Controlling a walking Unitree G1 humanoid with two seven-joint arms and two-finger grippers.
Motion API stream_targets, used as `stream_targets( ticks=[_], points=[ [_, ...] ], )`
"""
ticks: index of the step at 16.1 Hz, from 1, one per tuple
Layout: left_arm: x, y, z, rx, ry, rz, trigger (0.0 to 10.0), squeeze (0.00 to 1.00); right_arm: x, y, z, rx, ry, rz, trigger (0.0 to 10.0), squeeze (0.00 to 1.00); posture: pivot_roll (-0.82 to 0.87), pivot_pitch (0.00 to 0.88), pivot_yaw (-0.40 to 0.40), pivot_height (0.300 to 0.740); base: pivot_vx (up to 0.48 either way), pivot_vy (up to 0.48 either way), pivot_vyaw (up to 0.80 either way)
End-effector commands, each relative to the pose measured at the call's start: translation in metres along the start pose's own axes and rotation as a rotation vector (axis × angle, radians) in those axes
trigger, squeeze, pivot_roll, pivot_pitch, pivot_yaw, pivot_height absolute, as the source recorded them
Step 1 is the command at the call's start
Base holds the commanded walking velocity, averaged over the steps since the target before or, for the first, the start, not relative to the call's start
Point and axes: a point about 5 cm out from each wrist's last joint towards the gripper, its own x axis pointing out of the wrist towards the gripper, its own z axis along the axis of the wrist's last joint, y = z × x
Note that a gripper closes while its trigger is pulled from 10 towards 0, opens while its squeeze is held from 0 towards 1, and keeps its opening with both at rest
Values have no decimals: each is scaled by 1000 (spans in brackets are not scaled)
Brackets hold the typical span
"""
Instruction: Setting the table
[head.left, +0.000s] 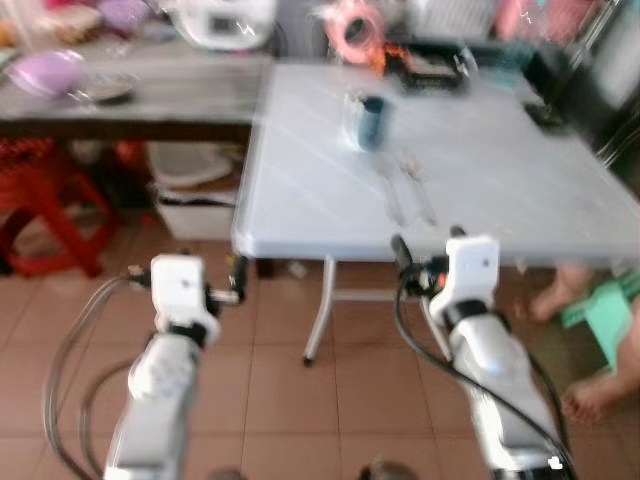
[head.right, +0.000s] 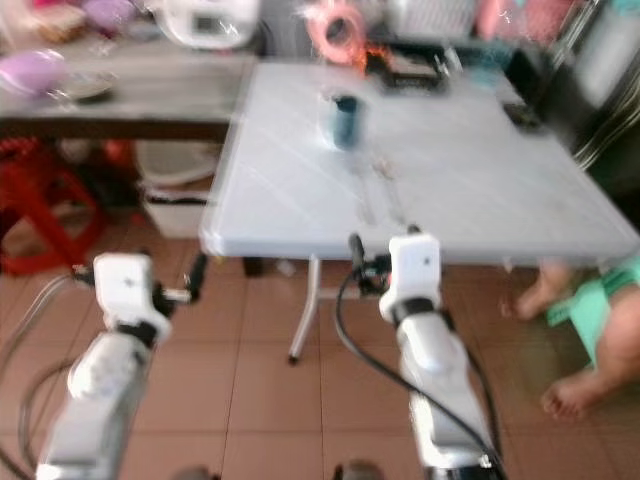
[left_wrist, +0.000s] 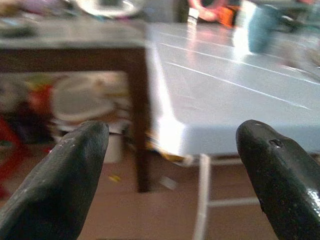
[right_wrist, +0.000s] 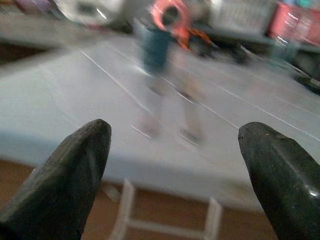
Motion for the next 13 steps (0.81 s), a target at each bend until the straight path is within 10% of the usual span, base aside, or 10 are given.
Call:
stream_targets(
  ticks=[1, 13],
  points=[
    [1, 2, 6, 28, -17, 0, 10000, 0, 2, 0, 5, 2, -25, -10, 10000, 0, -13, 0, -5, 740, 0, -439, 0],
    [0, -2, 11, 14, -58, -53, 10000, 0, 3, 2, 6, 3, -29, -9, 10000, 0, -16, 0, -4, 740, 128, -61, 0]
  ],
)
